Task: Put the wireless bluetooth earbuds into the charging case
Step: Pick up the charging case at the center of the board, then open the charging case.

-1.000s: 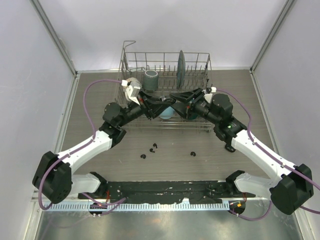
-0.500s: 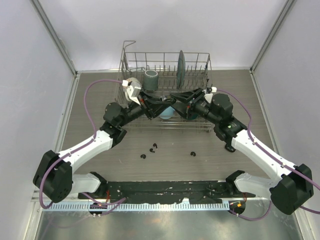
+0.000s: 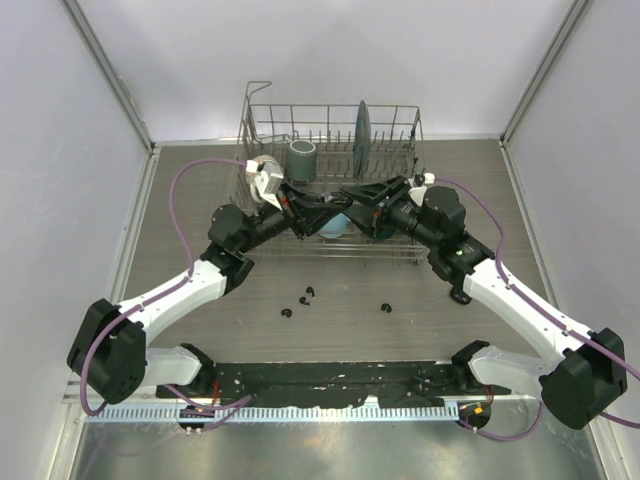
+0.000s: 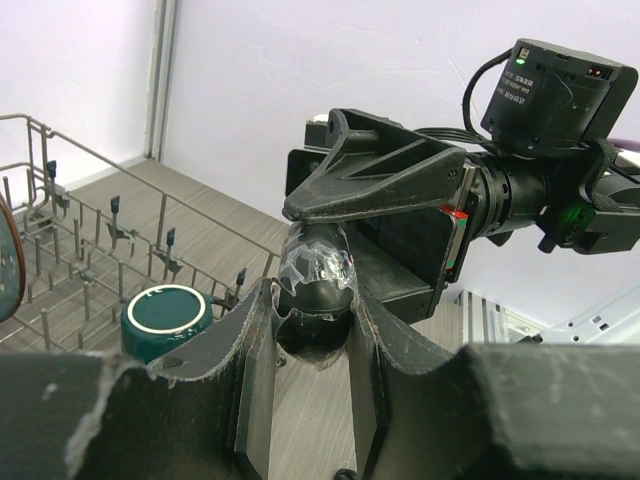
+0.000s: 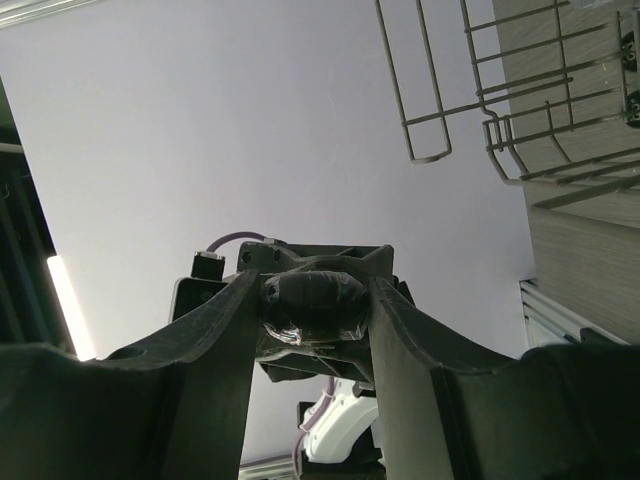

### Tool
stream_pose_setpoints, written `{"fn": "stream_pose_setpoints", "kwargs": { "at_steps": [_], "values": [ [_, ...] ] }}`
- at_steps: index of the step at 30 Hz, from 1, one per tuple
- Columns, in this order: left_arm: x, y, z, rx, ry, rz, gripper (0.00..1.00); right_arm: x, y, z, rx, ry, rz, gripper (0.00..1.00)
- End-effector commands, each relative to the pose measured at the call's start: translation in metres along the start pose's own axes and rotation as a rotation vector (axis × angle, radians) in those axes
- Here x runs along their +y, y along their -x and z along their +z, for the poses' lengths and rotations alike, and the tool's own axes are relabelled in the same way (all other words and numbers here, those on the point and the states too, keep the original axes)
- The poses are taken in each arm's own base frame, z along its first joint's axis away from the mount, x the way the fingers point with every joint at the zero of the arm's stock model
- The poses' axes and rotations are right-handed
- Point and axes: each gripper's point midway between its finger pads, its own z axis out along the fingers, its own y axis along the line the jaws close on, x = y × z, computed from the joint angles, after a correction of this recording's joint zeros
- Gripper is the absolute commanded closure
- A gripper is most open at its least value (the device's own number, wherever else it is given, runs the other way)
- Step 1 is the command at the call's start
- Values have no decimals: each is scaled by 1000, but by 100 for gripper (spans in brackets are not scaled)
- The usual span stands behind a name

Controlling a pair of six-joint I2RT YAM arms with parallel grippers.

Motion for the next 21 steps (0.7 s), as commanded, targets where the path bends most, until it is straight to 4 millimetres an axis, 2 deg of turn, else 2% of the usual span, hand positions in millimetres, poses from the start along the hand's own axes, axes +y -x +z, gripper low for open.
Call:
{"fn": "stream_pose_setpoints", "kwargs": {
  "at_steps": [1, 2, 3, 5, 7, 10, 11, 13, 14, 17, 21],
  "values": [
    [-10, 23, 4, -70, -34, 30, 100, 16, -19, -5, 73, 41, -121, 49],
    [-10, 19, 1, -70, -34, 30, 100, 17, -20, -5, 73, 46, -141, 40],
    [-12, 25, -1, -101, -36, 46, 100, 19, -19, -6, 69, 48, -163, 25],
    [-11, 21, -8, -117, -22, 53, 100, 22, -18, -8, 58, 62, -233, 14],
    [-12, 28, -14, -157, -4, 72, 100, 27, -19, -12, 48, 73, -331, 13],
    [-15, 24, -25, -155, 0, 82, 100, 29, -15, -21, 11, 45, -463, 13],
    [-16, 22, -27, -150, 0, 83, 100, 25, -11, -24, -5, 26, -572, 12],
    [-13, 23, -34, -167, 33, 86, 100, 20, -8, -32, -15, -17, -663, 12],
    [-13, 25, -37, -185, 43, 71, 100, 18, -8, -36, -8, -18, -765, 12],
    [-16, 35, -48, -265, 57, 55, 100, 1, -7, -48, 31, -96, -923, 12],
    [-24, 32, -49, -257, 16, 22, 100, -2, -14, -54, 91, -102, -1007, 12]
  ]
}}
